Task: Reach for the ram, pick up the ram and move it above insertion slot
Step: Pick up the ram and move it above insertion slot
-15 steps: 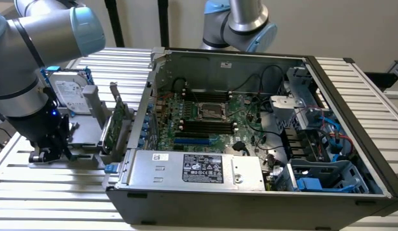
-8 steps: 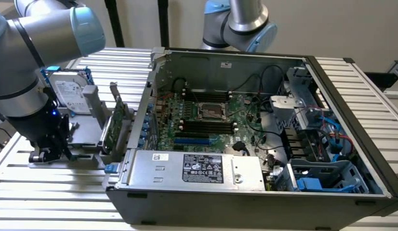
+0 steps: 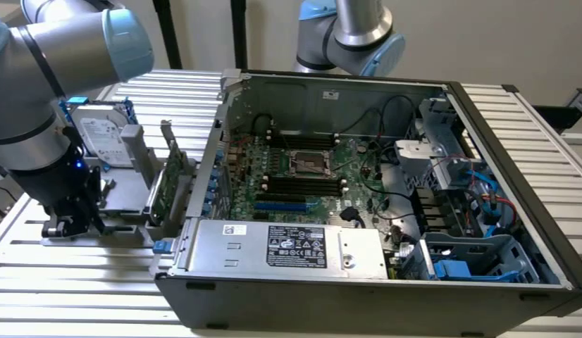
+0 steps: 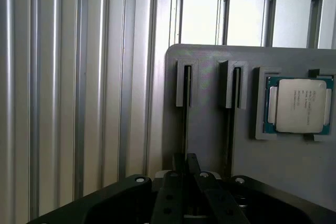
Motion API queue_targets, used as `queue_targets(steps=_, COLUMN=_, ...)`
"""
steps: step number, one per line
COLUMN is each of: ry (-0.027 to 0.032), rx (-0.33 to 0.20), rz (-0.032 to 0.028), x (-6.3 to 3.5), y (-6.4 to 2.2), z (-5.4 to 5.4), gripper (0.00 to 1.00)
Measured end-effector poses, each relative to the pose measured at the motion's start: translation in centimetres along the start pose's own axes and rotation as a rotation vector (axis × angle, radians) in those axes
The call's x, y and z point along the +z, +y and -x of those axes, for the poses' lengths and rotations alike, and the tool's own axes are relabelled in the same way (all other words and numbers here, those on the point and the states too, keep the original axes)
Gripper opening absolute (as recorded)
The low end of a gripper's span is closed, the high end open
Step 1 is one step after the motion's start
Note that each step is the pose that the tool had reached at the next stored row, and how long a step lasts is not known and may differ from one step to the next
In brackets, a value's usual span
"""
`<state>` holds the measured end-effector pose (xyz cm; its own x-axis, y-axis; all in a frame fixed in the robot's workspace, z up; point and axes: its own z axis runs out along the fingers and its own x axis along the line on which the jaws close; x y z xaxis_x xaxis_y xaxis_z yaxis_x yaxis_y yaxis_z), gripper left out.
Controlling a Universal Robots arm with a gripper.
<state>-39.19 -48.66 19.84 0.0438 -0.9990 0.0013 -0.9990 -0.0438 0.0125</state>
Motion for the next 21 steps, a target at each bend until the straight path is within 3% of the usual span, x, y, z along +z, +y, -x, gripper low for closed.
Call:
queue_targets(steps=9, ry=-0.0002, rx=0.0, rz=-0.0001, x=-1.68, y=0.01, z=0.0, gripper=0.13)
queue_targets(steps=21, ry=-0.0002, rx=0.0, rz=-0.0001, x=-7.05, y=0.0, z=0.0, gripper=0.13)
